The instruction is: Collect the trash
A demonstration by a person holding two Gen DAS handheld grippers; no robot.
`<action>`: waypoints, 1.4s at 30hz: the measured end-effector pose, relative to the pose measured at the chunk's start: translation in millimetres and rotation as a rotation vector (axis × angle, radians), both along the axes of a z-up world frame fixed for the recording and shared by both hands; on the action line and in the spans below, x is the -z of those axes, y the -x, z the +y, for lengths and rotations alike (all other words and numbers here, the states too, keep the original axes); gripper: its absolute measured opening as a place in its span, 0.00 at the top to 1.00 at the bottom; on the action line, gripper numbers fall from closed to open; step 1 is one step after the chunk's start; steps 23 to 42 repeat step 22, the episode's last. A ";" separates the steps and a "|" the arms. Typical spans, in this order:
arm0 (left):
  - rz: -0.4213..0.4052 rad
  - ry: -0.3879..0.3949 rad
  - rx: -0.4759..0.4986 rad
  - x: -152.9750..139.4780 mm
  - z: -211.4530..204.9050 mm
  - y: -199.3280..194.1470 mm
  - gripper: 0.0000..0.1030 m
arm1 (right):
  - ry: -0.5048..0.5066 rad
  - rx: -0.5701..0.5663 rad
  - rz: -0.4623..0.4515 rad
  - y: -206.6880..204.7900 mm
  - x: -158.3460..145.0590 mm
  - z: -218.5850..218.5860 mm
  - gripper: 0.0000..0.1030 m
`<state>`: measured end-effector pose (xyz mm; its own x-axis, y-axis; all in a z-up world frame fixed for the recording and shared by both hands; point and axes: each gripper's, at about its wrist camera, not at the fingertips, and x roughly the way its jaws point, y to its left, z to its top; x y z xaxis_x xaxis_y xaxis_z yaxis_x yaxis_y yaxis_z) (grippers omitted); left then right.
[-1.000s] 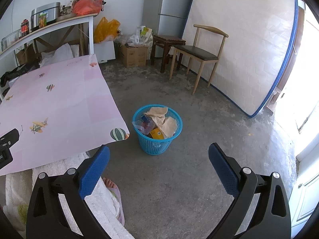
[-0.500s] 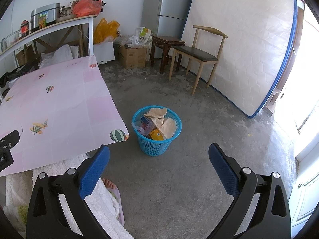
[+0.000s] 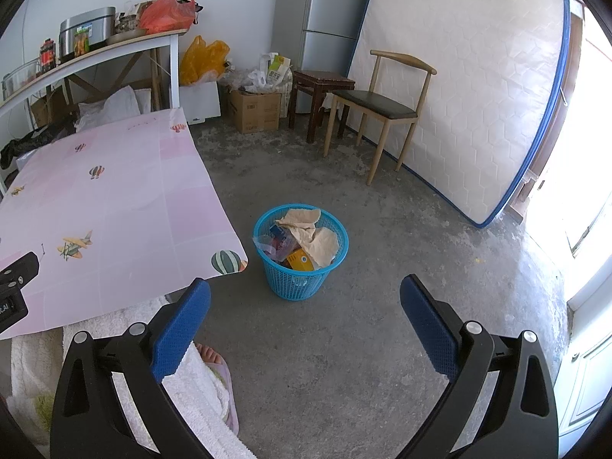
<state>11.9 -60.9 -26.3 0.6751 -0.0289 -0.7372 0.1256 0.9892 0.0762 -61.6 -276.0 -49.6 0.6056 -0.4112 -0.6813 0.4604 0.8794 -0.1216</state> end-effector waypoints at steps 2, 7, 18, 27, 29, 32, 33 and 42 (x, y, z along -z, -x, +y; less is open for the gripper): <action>-0.001 0.001 -0.002 -0.1 -0.6 0.0 0.08 | 0.001 0.001 0.001 -0.2 0.1 0.2 0.06; 0.000 0.000 -0.002 -0.1 -0.9 0.2 0.08 | 0.001 0.000 -0.003 -0.5 -1.2 0.3 0.06; 0.007 0.006 0.008 -0.9 -0.6 -0.2 0.08 | 0.002 -0.005 -0.008 -0.7 -6.3 4.5 0.06; 0.008 0.006 0.015 -2.4 2.0 -3.8 0.08 | 0.003 -0.005 -0.008 -1.1 -6.9 4.5 0.06; 0.008 0.006 0.015 -2.4 2.0 -3.8 0.08 | 0.003 -0.005 -0.008 -1.1 -6.9 4.5 0.06; 0.008 0.006 0.015 -2.4 2.0 -3.8 0.08 | 0.003 -0.005 -0.008 -1.1 -6.9 4.5 0.06; 0.008 0.006 0.015 -2.4 2.0 -3.8 0.08 | 0.003 -0.005 -0.008 -1.1 -6.9 4.5 0.06; 0.008 0.006 0.015 -2.4 2.0 -3.8 0.08 | 0.003 -0.005 -0.008 -1.1 -6.9 4.5 0.06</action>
